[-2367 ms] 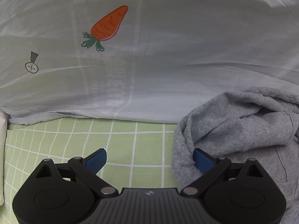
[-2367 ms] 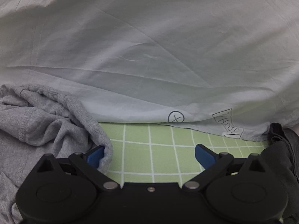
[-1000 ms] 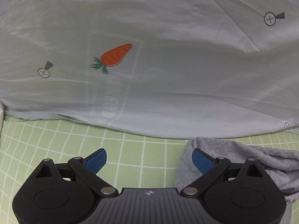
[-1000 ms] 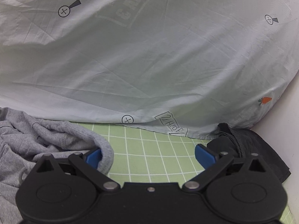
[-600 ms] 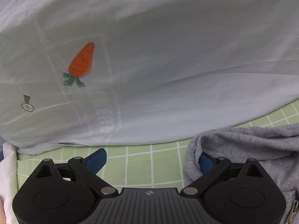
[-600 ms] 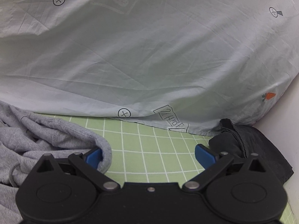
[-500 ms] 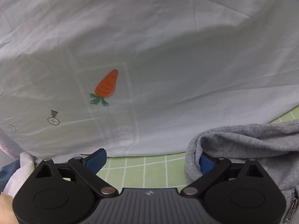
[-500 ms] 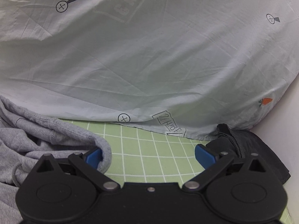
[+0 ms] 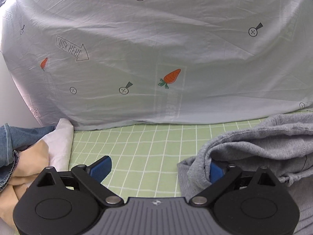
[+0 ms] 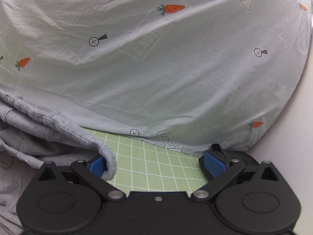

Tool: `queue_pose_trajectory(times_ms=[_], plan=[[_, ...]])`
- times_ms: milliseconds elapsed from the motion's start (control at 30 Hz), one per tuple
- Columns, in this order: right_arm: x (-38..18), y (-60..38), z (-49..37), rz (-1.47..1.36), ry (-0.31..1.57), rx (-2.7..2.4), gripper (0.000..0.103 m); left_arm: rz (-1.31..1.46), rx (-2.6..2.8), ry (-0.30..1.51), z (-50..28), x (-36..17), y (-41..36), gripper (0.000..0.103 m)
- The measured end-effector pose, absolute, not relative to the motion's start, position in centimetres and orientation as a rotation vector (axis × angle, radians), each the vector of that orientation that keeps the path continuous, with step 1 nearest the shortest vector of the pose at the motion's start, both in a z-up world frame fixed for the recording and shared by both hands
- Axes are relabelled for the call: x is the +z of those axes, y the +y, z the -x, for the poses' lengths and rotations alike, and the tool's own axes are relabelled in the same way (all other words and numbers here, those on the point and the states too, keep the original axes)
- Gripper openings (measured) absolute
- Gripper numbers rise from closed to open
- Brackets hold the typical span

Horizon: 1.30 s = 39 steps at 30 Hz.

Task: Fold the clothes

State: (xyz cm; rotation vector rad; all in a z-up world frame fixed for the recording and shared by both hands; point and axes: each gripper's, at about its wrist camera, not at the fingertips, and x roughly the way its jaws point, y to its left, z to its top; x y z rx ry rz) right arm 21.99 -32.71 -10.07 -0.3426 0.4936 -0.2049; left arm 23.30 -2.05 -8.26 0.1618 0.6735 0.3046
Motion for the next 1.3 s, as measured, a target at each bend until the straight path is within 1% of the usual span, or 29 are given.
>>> queue_pose_trajectory(times_ms=[167, 300, 533, 600, 667, 833, 867, 933, 1067, 1200, 1300], plan=[[-12.9, -32.2, -19.8, 0.348, 0.619, -0.162, 0.102, -0.125, 0.25, 0.815, -21.1, -10.8, -1.7, 0.098], [-14.0, -31.9, -19.0, 0.335, 0.688, -0.129, 0.102, -0.121, 0.185, 0.828, -19.9, -10.7, -2.0, 0.098], [-12.1, -30.8, -18.4, 0.232, 0.649, -0.036, 0.102, 0.023, 0.021, 0.774, -19.4, -8.6, -1.0, 0.098], [-11.5, -30.7, -18.5, 0.192, 0.624, -0.01, 0.102, 0.031, 0.024, 0.768, -19.8, -8.8, -1.2, 0.098], [-11.5, -30.6, -19.3, 0.175, 0.63, -0.001, 0.102, -0.001, 0.057, 0.793, -20.7, -9.8, -1.6, 0.098], [-14.8, -30.4, -22.8, 0.202, 0.768, -0.035, 0.102, -0.08, 0.098, 0.938, -22.9, -13.6, -2.4, 0.098], [-15.4, -30.5, -23.3, 0.193, 0.795, -0.042, 0.102, -0.086, 0.093, 0.942, -23.0, -13.8, -2.5, 0.098], [-15.3, -30.8, -23.3, 0.169, 0.785, -0.041, 0.102, -0.083, 0.085, 0.94, -23.0, -13.7, -2.3, 0.098], [-13.6, -30.9, -22.3, 0.155, 0.709, -0.035, 0.102, -0.031, 0.093, 0.937, -22.4, -12.1, -1.3, 0.098], [-11.5, -31.1, -19.9, 0.155, 0.65, -0.038, 0.103, -0.03, 0.093, 0.905, -19.4, -10.1, -0.7, 0.098], [-11.1, -31.6, -17.3, 0.122, 0.674, -0.02, 0.103, -0.028, 0.102, 0.905, -16.3, -9.8, -0.1, 0.098]])
